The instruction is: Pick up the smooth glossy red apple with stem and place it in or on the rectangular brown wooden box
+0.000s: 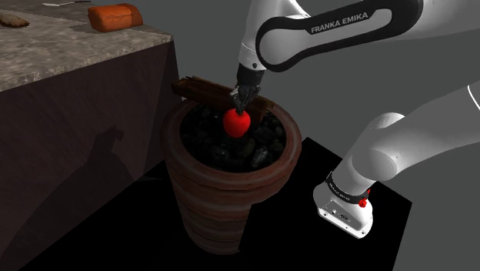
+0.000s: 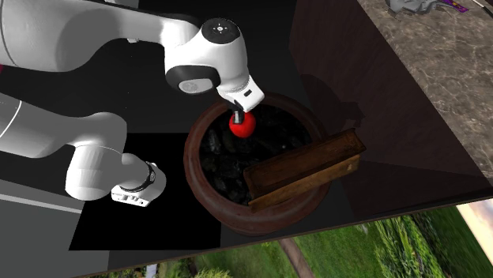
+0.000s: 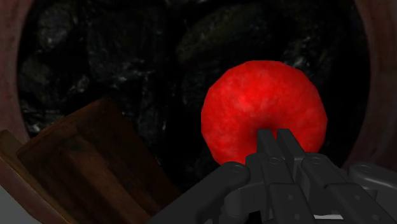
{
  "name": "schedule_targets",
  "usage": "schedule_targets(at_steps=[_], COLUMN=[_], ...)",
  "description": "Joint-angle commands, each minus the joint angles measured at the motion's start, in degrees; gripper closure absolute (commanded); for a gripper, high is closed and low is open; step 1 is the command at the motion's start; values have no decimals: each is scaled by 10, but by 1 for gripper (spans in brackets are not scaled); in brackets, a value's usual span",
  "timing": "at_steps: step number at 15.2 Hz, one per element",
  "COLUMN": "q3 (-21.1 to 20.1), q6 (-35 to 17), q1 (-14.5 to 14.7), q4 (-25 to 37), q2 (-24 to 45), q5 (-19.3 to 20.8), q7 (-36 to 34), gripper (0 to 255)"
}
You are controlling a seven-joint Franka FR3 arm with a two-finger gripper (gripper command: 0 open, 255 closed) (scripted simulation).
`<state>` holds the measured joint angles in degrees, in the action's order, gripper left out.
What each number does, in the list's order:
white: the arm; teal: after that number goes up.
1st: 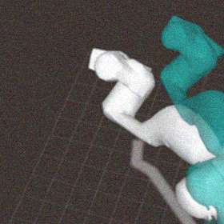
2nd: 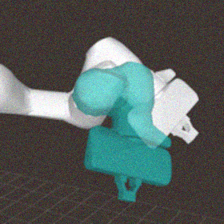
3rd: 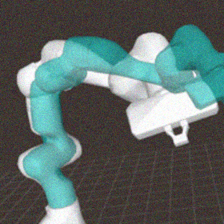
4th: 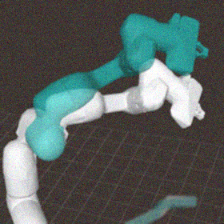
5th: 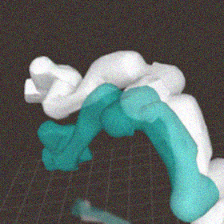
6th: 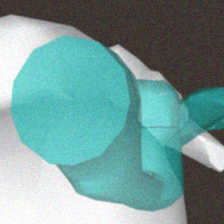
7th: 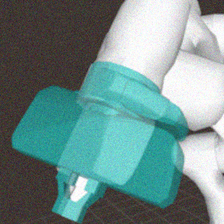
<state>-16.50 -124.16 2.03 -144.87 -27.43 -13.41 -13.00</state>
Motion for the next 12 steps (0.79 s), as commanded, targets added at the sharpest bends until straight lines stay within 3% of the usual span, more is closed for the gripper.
schedule_targets(at_steps=[1, 12], q3=[2, 13], q6=[18, 108], q1=[0, -4], q4=[12, 82], q2=[-6, -26], q5=[2, 11], q7=[-2, -8], gripper=[255, 255])
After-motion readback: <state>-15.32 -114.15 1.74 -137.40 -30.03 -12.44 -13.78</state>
